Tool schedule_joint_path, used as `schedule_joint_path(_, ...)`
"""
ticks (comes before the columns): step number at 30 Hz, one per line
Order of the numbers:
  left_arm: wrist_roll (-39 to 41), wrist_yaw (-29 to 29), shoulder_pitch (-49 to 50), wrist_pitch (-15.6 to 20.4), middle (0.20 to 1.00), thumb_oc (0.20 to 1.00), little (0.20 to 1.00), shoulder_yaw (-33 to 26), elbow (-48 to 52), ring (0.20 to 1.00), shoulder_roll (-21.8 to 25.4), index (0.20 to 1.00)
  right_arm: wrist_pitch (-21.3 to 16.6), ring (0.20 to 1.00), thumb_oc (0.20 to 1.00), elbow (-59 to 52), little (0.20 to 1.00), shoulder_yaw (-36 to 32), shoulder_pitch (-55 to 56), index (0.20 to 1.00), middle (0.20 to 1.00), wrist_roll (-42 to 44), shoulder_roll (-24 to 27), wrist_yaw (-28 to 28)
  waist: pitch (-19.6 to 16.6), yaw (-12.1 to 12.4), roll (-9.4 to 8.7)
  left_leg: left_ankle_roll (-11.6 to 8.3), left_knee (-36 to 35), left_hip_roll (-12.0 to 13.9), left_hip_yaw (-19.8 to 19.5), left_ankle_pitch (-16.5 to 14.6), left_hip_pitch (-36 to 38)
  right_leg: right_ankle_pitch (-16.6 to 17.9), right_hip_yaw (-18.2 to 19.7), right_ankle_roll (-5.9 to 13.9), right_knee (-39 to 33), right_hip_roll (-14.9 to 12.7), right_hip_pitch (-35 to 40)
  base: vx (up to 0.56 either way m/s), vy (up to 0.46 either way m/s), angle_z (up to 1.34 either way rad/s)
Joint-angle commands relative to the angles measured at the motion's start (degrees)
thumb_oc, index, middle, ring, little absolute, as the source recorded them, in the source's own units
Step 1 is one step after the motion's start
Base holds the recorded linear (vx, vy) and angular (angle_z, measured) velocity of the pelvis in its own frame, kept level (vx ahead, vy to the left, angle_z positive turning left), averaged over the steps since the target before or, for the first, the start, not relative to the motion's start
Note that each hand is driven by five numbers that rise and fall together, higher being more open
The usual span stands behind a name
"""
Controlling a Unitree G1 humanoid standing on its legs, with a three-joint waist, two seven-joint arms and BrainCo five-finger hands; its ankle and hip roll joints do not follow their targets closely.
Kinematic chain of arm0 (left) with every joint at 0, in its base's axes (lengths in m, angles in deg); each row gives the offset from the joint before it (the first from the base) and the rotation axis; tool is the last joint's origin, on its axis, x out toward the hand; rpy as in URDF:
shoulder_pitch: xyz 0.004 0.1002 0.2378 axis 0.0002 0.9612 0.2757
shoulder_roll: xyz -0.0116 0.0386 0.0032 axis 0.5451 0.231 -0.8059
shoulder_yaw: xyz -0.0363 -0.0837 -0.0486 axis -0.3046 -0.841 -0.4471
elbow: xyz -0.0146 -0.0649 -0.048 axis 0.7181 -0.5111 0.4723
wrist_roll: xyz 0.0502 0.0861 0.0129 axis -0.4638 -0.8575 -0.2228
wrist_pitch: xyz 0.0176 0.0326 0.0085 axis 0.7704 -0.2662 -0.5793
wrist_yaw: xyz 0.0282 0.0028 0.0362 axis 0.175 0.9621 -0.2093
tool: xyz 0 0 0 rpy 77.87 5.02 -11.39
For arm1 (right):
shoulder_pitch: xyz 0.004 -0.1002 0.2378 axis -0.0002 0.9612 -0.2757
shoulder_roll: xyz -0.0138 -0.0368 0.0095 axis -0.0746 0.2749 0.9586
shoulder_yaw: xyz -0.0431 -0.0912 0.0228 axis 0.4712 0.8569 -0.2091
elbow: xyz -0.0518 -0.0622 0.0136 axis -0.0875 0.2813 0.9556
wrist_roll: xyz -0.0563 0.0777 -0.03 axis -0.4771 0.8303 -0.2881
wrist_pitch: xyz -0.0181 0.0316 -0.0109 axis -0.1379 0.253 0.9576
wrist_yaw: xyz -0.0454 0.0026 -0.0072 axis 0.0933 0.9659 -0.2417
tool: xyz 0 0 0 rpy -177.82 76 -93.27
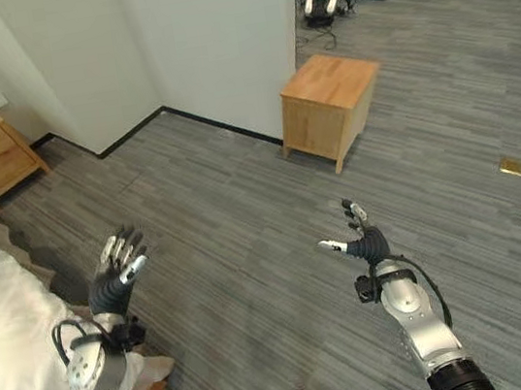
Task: Making the bed.
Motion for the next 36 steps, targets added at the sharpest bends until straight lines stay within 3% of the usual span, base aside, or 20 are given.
schedule_joint_path(1, -1.09, -0.94, -1.51, 2.26, 1.000, 1.000, 1.000, -1.54, 2.67, 1.000, 2.30, 1.000, -1.29, 1.000, 1.000, -4.40, 1.000, 0.37, -1.36, 1.000, 1.000, -2.74, 0.09, -0.51, 2.02, 0.75, 0.41, 3.82, -5.41, -1.63, 3.38, -3.33, -0.52, -4.88, -3.21, 5.45, -4.01, -2.34, 5.77, 0.20, 0.066, 0.05)
schedule_joint_path(2, -1.49, -1.32, -1.06, 2.04, 1.000, 1.000, 1.000, -1.55, 2.10, 1.000, 1.90, 1.000, -1.49, 1.000, 1.000, -3.96, 1.000, 1.09, -1.39, 1.000, 1.000, -3.43, -0.08, -0.70, 1.58, 1.27, 1.51, 3.85, -13.25, -3.69, 3.29, -2.24, -0.06, -5.82, -3.07, 6.03, -3.61, -1.30, 6.37, 0.29, 0.095, 0.09)
schedule_joint_path(4, -1.32, -1.43, -0.98, 1.93, 1.000, 1.000, 1.000, -1.40, 1.89, 1.000, 1.64, 1.000, -1.44, 1.000, 1.000, -3.66, 1.000, 1.43, -1.37, 1.000, 1.000, -3.89, -0.19, -0.84, 1.45, 1.39, 2.01, 3.58, -17.43, -4.42, 3.53, -0.69, 0.65, -6.40, -3.30, 6.35, -3.33, -0.89, 6.93, 0.24, 0.074, -0.02)
schedule_joint_path(7, -2.02, -1.51, -0.05, 1.68, 1.000, 1.000, 1.000, -1.45, 1.92, 1.000, 1.64, 1.000, -1.30, 1.000, 1.000, -3.25, 1.000, 1.59, -0.85, 1.000, 1.000, -5.49, -0.37, -1.31, 0.60, 1.09, 3.20, 2.82, -28.09, -3.35, 7.49, 1.28, 0.89, -9.82, -4.85, 7.33, -1.75, -0.41, 10.20, 0.44, 0.147, 0.08)
schedule_joint_path(12, -3.74, -1.97, 0.28, 2.03, 1.000, 1.000, 1.000, -3.41, 2.55, 1.000, 3.21, 1.000, -1.37, 1.000, 1.000, -2.70, 1.000, 1.79, -1.24, 1.000, 1.000, -6.38, -0.58, -0.78, -1.07, 0.55, 3.60, 3.48, -31.46, -0.32, 13.38, 2.30, 1.90, -11.59, -6.98, 8.91, 0.21, -1.13, 12.64, 0.44, 0.172, 0.21)
schedule_joint_path(13, -4.73, -2.53, -0.19, 2.21, 1.000, 1.000, 1.000, -3.94, 2.26, 1.000, 4.33, 1.000, -1.18, 1.000, 1.000, -2.51, 1.000, 2.73, -1.39, 1.000, 1.000, -6.95, -1.43, -0.35, -2.49, 1.08, 3.09, 4.24, -31.23, -2.10, 12.00, 4.37, 3.10, -10.47, -7.09, 10.20, 2.51, -2.78, 13.55, 0.97, 0.469, 0.30)
schedule_joint_path(14, -10.33, -2.41, -2.89, 2.05, 1.000, 1.000, 1.000, -4.06, 1.69, 1.000, 8.49, 1.000, -1.35, 1.000, 1.000, -1.83, 1.000, 3.75, -1.59, 1.000, 1.000, -8.54, -2.76, 0.78, -3.09, 1.47, 0.36, 8.85, -31.66, -9.46, 7.88, 0.12, 7.74, 6.82, -5.59, 16.30, 21.95, -9.66, 8.82, 0.97, 0.485, 0.23)
schedule_joint_path(15, -10.37, -2.43, -2.94, 2.03, 1.000, 1.000, 1.000, -4.08, 1.68, 1.000, 8.52, 1.000, -1.37, 1.000, 1.000, -1.78, 1.000, 3.75, -1.66, 1.000, 1.000, -8.56, -2.81, 0.78, -3.09, 1.50, 0.27, 9.05, -31.65, -9.65, 7.94, -0.03, 7.69, 6.78, -5.41, 16.56, 22.31, -9.88, 8.58, 0.77, 0.471, 0.44)
schedule_joint_path(16, -11.09, -2.70, -3.68, 1.99, 1.000, 1.000, 1.000, -4.00, 1.52, 1.000, 9.48, 1.000, -1.27, 1.000, 1.000, -1.49, 1.000, 4.22, -1.86, 1.000, 1.000, -8.64, -3.08, 0.72, -2.48, 0.99, 0.39, 10.19, -31.89, -10.59, 6.27, -1.21, 9.17, 11.71, -3.38, 16.63, 29.67, -10.58, 5.44, 0.39, 0.179, 1.04)
schedule_joint_path(17, -12.60, -2.83, -4.65, 1.90, 1.000, 1.000, 1.000, -4.27, 1.47, 1.000, 10.50, 1.000, -1.33, 1.000, 1.000, -1.68, 1.000, 4.07, -1.56, 1.000, 1.000, -8.48, -3.59, 0.75, -1.56, -0.33, 1.87, 11.47, -31.96, -9.98, 3.42, -2.68, 11.49, 11.89, 0.08, 14.25, 37.90, -8.74, -1.08, 0.52, 0.191, 1.72)
schedule_joint_path(19, -12.94, -2.83, -5.13, 1.73, 1.000, 1.000, 1.000, -4.29, 1.14, 1.000, 10.52, 1.000, -1.59, 1.000, 1.000, -1.85, 1.000, 3.85, -1.28, 1.000, 1.000, -8.12, -3.80, 0.77, -1.27, -1.14, 2.50, 11.57, -31.96, -9.99, 1.44, -3.21, 12.04, 9.09, 1.57, 12.99, 40.23, -7.84, -4.88, 0.38, 0.053, 1.98)
schedule_joint_path(20, -13.09, -2.65, -6.38, 1.58, 1.000, 1.000, 1.000, -4.53, 0.75, 1.000, 11.05, 1.000, -1.51, 1.000, 1.000, -1.85, 1.000, 3.55, -0.78, 1.000, 1.000, -7.45, -4.19, 0.80, -0.43, -2.68, 3.17, 11.33, -31.96, -10.17, -2.65, -3.98, 13.50, 4.97, 3.76, 11.19, 36.76, -6.33, -9.80, 0.25, -0.020, 1.51)
schedule_joint_path(21, -13.09, -2.65, -6.41, 1.57, 1.000, 1.000, 1.000, -4.55, 0.75, 1.000, 11.04, 1.000, -1.51, 1.000, 1.000, -1.84, 1.000, 3.55, -0.82, 1.000, 1.000, -7.45, -4.18, 0.80, -0.55, -2.76, 3.34, 11.27, -31.96, -9.97, -2.75, -3.86, 13.27, 5.17, 3.56, 11.07, 36.53, -6.15, -9.88, 0.38, -0.039, 1.25)
schedule_joint_path(23, -13.10, -2.62, -7.05, 1.70, 1.000, 1.000, 1.000, -4.92, 1.39, 1.000, 11.46, 1.000, -1.30, 1.000, 1.000, -2.19, 1.000, 2.87, -0.44, 1.000, 1.000, -7.17, -4.11, 0.69, 0.39, -4.27, 3.62, 10.62, -31.96, -10.26, -6.95, -5.03, 15.28, 1.43, 5.91, 10.18, 28.52, -5.11, -12.96, 0.45, -0.103, 1.36)
schedule_joint_path(24, -12.85, -2.42, -7.71, 2.00, 1.000, 1.000, 1.000, -5.24, 1.99, 1.000, 11.19, 1.000, -0.93, 1.000, 1.000, -2.83, 1.000, 2.10, -0.67, 1.000, 1.000, -6.88, -4.00, 0.63, 1.02, -5.82, 3.12, 9.21, -31.96, -10.87, -10.90, -6.85, 17.27, -0.03, 8.89, 10.38, 12.86, -3.12, -13.23, 0.48, -0.130, 1.94)
schedule_joint_path(25, -12.84, -2.42, -7.71, 1.99, 1.000, 1.000, 1.000, -5.27, 2.00, 1.000, 11.19, 1.000, -0.92, 1.000, 1.000, -2.84, 1.000, 2.11, -0.70, 1.000, 1.000, -6.87, -4.00, 0.63, 1.08, -5.98, 3.20, 9.19, -31.96, -10.78, -11.06, -6.75, 17.26, 0.37, 8.68, 10.35, 12.24, -3.07, -12.88, 0.46, -0.134, 2.24)
schedule_joint_path(28, -12.68, -3.04, -8.96, 2.44, 1.000, 1.000, 1.000, -6.31, 1.89, 1.000, 11.08, 1.000, -1.07, 1.000, 1.000, -3.03, 1.000, 1.51, -1.91, 1.000, 1.000, -6.57, -4.13, -0.18, 0.70, -6.69, 2.73, 8.04, -31.96, -11.50, -14.93, -9.84, 20.49, 5.23, 6.29, 12.08, -1.74, -2.50, -15.83, 0.55, -0.092, 1.77)
schedule_joint_path(30, -13.76, -3.56, -8.35, 2.87, 1.000, 1.000, 1.000, -7.74, 1.89, 1.000, 10.06, 1.000, -1.01, 1.000, 1.000, -2.60, 1.000, 1.64, -2.37, 1.000, 1.000, -7.42, -4.00, -0.23, 0.30, -7.10, 2.65, 7.48, -31.96, -11.66, -16.12, -12.50, 24.39, 6.96, 2.11, 12.80, -4.23, -2.25, -18.23, 0.59, -0.079, 1.65)
schedule_joint_path(34, -13.59, -4.13, -6.91, 3.24, 1.000, 1.000, 1.000, -8.77, 2.14, 1.000, 8.33, 1.000, -1.28, 1.000, 1.000, -2.61, 1.000, 1.46, -1.15, 1.000, 1.000, -7.91, -3.57, 0.30, -1.02, -7.41, 2.11, 7.76, -31.55, -11.62, -18.94, -15.31, 28.47, 8.35, 2.74, 11.68, -4.36, -2.52, -14.94, 0.54, -0.170, 0.56)
schedule_joint_path(36, -10.83, -4.78, -7.08, 3.57, 1.000, 1.000, 1.000, -8.67, 1.00, 1.000, 6.63, 1.000, -1.22, 1.000, 1.000, -1.00, 1.000, 1.84, -2.41, 1.000, 1.000, -7.99, -2.25, 0.12, -0.79, -6.90, 3.22, 3.81, -17.29, -11.12, -18.31, -11.19, 24.80, 7.78, 2.16, 9.94, -3.89, -2.48, -9.71, 0.43, -0.118, 0.00)
